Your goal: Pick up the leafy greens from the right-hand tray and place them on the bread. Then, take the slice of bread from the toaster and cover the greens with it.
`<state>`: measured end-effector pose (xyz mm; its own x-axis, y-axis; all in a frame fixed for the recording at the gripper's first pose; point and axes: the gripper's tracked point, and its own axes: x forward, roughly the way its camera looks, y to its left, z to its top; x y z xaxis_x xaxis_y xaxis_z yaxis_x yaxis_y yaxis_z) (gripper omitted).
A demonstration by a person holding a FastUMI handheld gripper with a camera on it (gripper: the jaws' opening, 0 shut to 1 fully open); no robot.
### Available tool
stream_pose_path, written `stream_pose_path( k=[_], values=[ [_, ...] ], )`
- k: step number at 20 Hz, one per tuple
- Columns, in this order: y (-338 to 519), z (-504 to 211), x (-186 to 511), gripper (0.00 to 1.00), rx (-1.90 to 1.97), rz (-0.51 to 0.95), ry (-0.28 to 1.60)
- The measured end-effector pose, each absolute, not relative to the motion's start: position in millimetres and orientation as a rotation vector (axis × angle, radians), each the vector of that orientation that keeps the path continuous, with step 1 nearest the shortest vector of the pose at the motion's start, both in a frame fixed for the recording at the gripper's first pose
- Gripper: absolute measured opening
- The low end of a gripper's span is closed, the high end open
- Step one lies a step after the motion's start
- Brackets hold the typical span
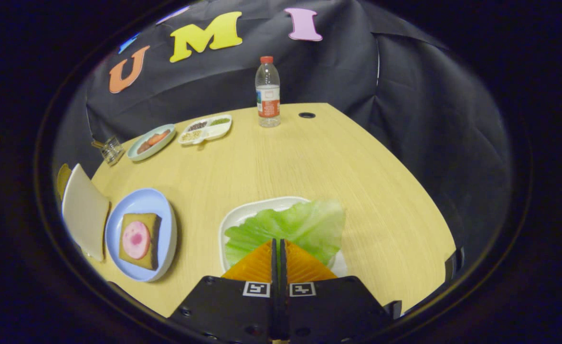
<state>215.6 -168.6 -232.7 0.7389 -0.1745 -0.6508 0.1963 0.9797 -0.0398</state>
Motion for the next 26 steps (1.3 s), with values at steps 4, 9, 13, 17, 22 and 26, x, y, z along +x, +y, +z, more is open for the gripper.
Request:
stream_pose_path(
  k=[4,9,13,17,22,26],
  values=[
    [-159,-214,206,0.00,-0.001,-0.216,0.663],
    [-174,-247,203,0.00,0.019,-0.249,0.746],
    [-176,-254,202,0.51,0.009,-0.258,0.776],
    [-179,-272,203,0.61,-0.007,-0.280,0.837],
    [-175,-273,205,0.03,0.002,-0.270,0.838],
    [-169,-256,203,0.00,0.020,-0.270,0.801]
  ],
)
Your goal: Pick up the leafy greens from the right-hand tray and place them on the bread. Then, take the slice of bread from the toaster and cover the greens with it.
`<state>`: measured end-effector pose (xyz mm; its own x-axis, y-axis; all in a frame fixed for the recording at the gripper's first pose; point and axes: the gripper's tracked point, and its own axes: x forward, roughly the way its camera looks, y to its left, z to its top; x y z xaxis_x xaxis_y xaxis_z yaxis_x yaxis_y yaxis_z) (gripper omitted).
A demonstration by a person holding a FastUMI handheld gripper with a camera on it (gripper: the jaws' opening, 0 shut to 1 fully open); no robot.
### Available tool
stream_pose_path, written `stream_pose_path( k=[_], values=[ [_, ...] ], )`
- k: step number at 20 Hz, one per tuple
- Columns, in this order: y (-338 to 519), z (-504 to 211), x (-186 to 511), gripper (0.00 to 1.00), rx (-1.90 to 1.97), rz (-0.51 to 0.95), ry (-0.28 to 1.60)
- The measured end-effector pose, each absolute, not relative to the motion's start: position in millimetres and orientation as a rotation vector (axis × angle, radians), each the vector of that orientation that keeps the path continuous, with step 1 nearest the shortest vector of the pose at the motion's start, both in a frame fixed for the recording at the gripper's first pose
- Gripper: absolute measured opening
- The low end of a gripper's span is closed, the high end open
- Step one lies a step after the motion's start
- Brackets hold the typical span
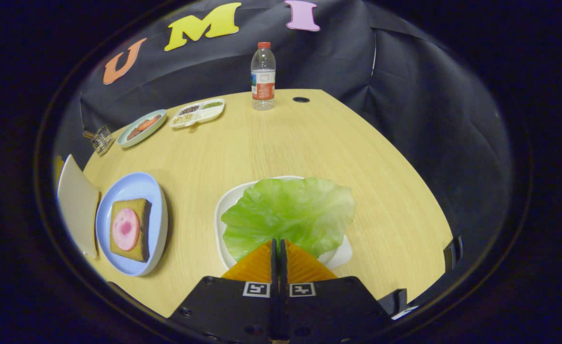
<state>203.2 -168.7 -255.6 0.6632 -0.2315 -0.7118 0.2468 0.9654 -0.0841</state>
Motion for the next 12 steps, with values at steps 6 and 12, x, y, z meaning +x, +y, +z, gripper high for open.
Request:
stream_pose_path(
  k=[6,12],
  values=[
    [-147,-193,199,0.00,0.058,-0.248,0.659],
    [-96,-165,201,0.00,0.061,-0.206,0.583]
  ],
)
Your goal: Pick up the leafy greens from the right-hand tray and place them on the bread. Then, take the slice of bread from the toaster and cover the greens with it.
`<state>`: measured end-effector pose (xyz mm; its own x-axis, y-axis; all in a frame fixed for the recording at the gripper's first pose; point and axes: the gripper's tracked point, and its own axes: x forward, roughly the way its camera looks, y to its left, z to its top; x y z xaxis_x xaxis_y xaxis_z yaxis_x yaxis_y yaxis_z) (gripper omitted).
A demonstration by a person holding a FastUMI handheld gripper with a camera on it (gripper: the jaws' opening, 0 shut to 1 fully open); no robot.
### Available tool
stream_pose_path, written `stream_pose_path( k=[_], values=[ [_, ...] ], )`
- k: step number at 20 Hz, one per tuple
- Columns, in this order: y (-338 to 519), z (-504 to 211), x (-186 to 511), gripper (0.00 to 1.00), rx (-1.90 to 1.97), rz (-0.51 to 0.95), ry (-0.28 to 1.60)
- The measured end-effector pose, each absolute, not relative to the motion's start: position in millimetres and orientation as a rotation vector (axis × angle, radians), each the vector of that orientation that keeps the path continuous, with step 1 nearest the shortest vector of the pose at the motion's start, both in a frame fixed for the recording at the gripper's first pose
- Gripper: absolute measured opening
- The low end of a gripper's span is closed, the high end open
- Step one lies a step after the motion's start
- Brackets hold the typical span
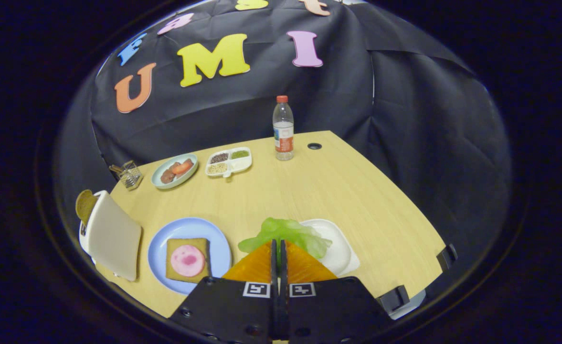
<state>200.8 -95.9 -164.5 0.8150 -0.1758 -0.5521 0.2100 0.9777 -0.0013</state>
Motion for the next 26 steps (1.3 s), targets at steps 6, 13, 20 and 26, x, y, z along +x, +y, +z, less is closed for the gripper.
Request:
stream_pose_path(
  k=[6,13,20,26],
  values=[
    [-3,-163,207,0.00,0.054,-0.079,0.548],
    [69,-204,210,0.00,0.004,0.005,0.594],
    [72,-249,214,0.00,0.010,0.007,0.669],
    [68,-248,200,0.44,0.006,-0.001,0.659]
  ],
)
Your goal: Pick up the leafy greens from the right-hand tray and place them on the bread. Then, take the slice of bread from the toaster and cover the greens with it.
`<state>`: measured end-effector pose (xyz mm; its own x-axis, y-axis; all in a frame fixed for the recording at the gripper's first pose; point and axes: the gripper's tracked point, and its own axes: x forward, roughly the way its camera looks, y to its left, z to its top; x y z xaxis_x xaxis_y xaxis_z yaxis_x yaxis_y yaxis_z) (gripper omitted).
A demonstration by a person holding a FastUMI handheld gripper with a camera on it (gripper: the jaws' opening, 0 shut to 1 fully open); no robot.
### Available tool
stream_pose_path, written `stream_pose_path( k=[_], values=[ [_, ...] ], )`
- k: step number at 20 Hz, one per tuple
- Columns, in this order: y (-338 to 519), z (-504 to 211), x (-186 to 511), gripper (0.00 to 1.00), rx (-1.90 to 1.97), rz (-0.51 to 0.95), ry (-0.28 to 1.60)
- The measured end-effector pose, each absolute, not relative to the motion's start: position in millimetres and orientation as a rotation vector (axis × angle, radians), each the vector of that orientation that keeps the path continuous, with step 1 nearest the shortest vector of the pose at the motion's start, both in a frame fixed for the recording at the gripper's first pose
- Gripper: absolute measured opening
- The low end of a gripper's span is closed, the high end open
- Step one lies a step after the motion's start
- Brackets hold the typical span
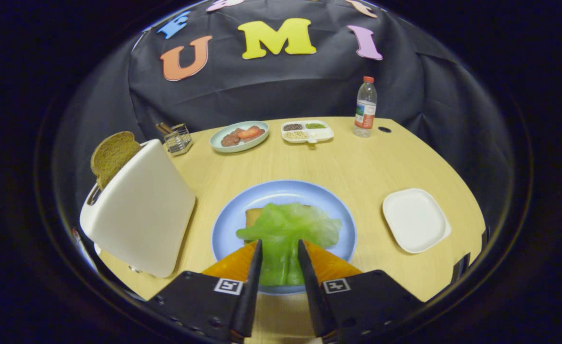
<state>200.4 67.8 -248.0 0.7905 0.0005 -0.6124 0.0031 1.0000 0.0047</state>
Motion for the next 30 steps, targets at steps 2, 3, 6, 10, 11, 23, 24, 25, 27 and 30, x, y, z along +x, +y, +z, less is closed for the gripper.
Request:
stream_pose_path(
  k=[2,3,6,10,11,23,24,25,27,30],
  values=[
    [68,-242,196,0.72,0.008,-0.002,0.649],
    [68,-240,194,0.76,0.007,-0.006,0.642],
    [74,-223,187,0.94,0.005,-0.003,0.614],
    [101,-185,180,0.97,-0.021,0.002,0.571],
    [112,-173,179,0.97,-0.024,0.019,0.550],
    [234,-85,181,0.97,0.002,0.150,0.444],
    [242,-87,185,0.97,-0.002,0.157,0.453],
    [247,-89,190,0.97,-0.005,0.160,0.461],
    [262,-96,200,0.97,-0.008,0.175,0.474],
    [276,-107,215,0.97,-0.012,0.183,0.501]
  ],
)
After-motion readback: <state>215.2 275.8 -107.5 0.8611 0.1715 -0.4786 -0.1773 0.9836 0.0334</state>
